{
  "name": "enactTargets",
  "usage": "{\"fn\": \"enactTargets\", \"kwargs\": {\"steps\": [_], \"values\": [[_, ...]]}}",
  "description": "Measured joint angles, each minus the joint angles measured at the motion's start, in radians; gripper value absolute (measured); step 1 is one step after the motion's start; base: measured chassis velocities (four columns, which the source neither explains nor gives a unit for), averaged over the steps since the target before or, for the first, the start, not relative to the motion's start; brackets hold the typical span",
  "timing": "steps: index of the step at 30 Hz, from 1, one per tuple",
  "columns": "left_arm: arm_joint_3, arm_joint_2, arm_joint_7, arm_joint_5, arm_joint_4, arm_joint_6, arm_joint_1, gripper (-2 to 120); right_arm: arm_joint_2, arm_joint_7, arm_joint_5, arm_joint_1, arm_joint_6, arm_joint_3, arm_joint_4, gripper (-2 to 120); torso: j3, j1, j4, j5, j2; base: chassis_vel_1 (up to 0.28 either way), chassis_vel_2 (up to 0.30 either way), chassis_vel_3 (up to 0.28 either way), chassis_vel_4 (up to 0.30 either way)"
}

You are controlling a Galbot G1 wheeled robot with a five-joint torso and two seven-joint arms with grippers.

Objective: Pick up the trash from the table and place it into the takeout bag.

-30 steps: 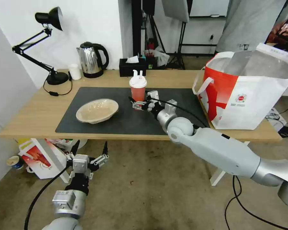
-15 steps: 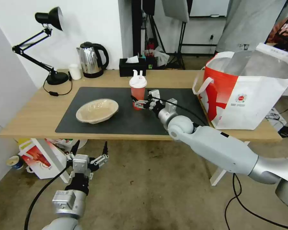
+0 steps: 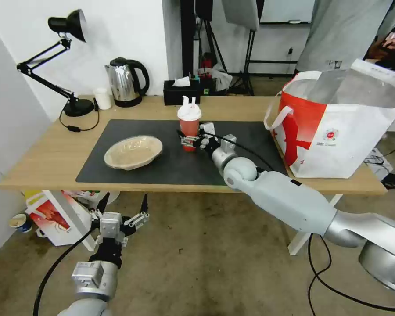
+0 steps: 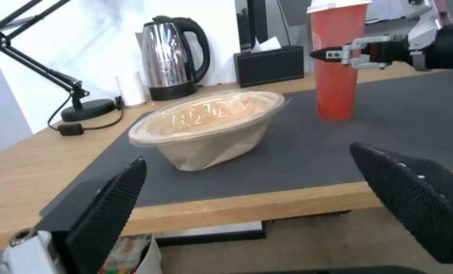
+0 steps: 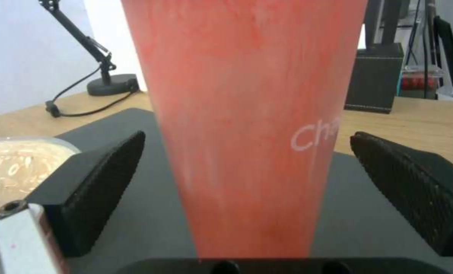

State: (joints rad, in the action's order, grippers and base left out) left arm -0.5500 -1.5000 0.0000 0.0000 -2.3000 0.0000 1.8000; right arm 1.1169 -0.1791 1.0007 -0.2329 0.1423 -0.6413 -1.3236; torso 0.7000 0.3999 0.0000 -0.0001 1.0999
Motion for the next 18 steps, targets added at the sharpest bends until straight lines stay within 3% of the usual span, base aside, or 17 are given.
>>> {"fn": "enactTargets", "kwargs": {"steps": [14,18], "values": [[0.000,0.000,0.000,0.000,0.000,0.000,0.000,100,0.044,0.015,-0.028,0.002,0.011,0.016,0.087,100,0.000,0.000,0.0000,0.0000,0.000,0.000,0.000,0.000,0.000],[0.000,0.000,0.000,0.000,0.000,0.000,0.000,100,0.049,0.019,-0.035,0.002,0.023,0.024,0.104,91,0.000,0.000,0.0000,0.0001,0.000,0.000,0.000,0.000,0.000]]}}
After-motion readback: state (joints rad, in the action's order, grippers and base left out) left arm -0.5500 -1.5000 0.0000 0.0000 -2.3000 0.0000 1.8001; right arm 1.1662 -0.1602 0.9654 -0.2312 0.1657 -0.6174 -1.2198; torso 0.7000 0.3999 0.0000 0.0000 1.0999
